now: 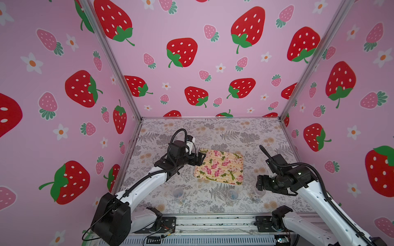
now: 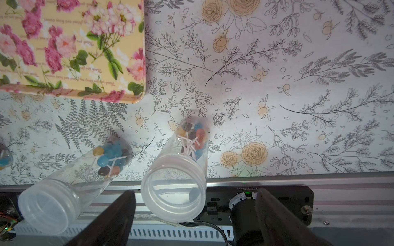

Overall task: Pour the candies out of the jar
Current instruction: Pick up the jar from the center of the board.

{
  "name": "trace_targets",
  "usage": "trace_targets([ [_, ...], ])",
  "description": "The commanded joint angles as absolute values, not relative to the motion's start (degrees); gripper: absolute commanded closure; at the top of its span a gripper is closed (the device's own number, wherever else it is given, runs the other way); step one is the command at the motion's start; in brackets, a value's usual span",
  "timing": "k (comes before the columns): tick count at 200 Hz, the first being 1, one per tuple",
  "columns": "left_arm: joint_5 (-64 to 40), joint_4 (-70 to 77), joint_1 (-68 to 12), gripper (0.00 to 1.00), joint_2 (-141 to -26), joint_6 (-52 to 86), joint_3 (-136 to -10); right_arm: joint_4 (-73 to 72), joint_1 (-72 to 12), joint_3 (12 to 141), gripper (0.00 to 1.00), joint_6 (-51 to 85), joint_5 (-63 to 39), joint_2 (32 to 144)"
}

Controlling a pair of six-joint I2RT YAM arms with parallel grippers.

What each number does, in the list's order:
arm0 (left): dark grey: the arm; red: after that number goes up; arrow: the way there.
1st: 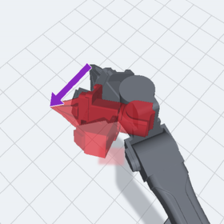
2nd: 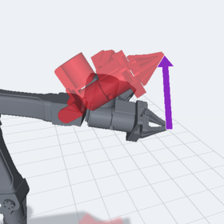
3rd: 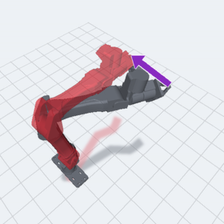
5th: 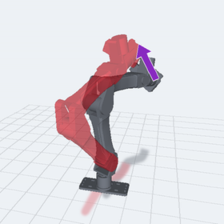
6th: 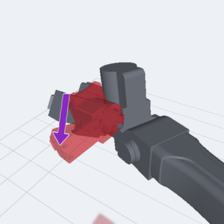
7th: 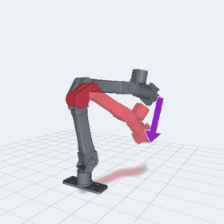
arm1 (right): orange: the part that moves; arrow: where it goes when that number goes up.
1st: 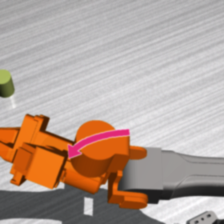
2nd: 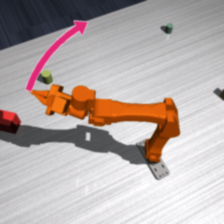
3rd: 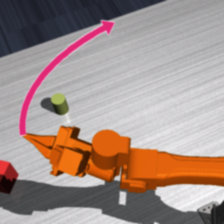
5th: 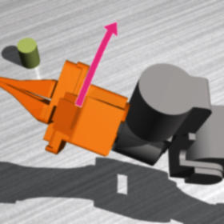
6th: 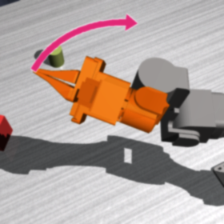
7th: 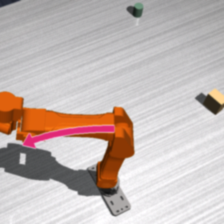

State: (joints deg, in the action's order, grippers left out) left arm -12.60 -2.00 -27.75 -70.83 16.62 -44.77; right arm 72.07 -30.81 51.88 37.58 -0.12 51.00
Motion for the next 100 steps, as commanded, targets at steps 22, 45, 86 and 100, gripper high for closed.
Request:
trace_targets([
  [22, -14.2, 0.0, -28.2, 0.01, -70.6, 18.1, -44.6, 72.6, -33.0, 50.0, 0.16, 39.3, -0.9, 51.9],
  [45, -14.6, 0.6, -28.4, 0.01, -70.7, 18.6, -44.4, 70.9, -34.0, 49.2, 0.2, 39.7, -0.8, 54.0],
  [86, -15.1, 0.3, -28.7, 0.01, -70.8, 18.8, -44.3, 70.2, -35.7, 48.9, 0.27, 39.6, -0.1, 56.3],
  [100, -15.0, 0.4, -28.8, 0.0, -70.8, 18.8, -44.3, 69.4, -36.1, 48.7, 0.28, 39.9, -0.2, 56.8],
])
